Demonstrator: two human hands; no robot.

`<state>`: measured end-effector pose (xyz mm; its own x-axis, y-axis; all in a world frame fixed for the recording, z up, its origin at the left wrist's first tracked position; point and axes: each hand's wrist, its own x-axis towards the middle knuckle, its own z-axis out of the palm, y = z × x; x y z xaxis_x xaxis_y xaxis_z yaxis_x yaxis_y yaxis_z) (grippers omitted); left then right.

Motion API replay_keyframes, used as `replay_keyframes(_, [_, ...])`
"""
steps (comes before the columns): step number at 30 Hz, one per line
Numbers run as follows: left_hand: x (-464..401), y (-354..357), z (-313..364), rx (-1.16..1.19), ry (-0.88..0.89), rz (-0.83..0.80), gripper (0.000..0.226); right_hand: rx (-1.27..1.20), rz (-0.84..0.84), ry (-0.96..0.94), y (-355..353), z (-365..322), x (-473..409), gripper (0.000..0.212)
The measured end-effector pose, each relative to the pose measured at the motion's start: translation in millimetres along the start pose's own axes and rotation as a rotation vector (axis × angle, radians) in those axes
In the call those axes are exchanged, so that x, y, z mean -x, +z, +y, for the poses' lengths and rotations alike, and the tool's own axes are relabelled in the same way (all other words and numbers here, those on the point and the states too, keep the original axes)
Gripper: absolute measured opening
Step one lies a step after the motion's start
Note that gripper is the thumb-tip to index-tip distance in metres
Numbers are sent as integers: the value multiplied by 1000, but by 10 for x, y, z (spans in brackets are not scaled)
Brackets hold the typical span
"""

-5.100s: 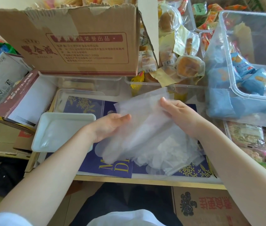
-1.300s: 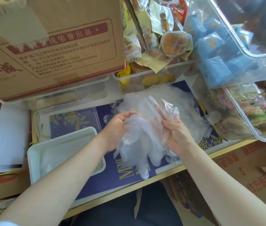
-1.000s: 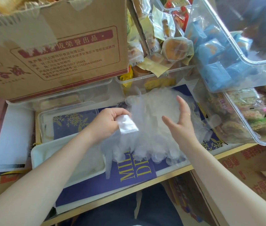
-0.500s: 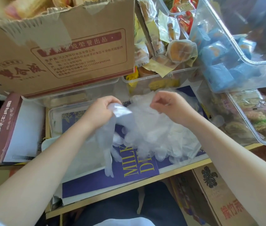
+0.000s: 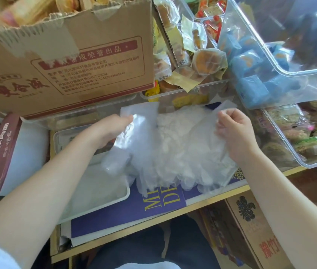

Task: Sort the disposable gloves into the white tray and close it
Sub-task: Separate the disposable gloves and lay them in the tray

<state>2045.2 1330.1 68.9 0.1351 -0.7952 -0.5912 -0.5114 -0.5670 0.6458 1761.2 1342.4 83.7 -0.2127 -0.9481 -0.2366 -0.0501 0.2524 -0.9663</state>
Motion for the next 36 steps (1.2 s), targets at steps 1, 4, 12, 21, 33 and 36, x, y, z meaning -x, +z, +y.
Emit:
replay_keyframes(1, [43, 36, 36, 36, 38, -13, 57, 128, 19, -126, 41, -73, 86, 22])
replay_keyframes(4, [175, 185, 116, 104, 179, -66, 49, 492, -17, -368, 302, -211, 374, 26])
replay_keyframes(12, [462, 581, 167, 321, 416, -177, 32, 462, -184, -361, 818, -39, 594, 25])
replay_keyframes(21, [551, 557, 82, 469, 374, -305, 36, 364, -284, -293, 816, 16, 638, 24])
replay_keyframes(33, [522, 457, 2, 507, 338, -387, 60, 57, -458, -61, 824, -51, 634, 30])
replay_keyframes(36, [531, 457, 21, 491, 340, -404, 64, 472, -393, -341, 856, 41, 630, 25])
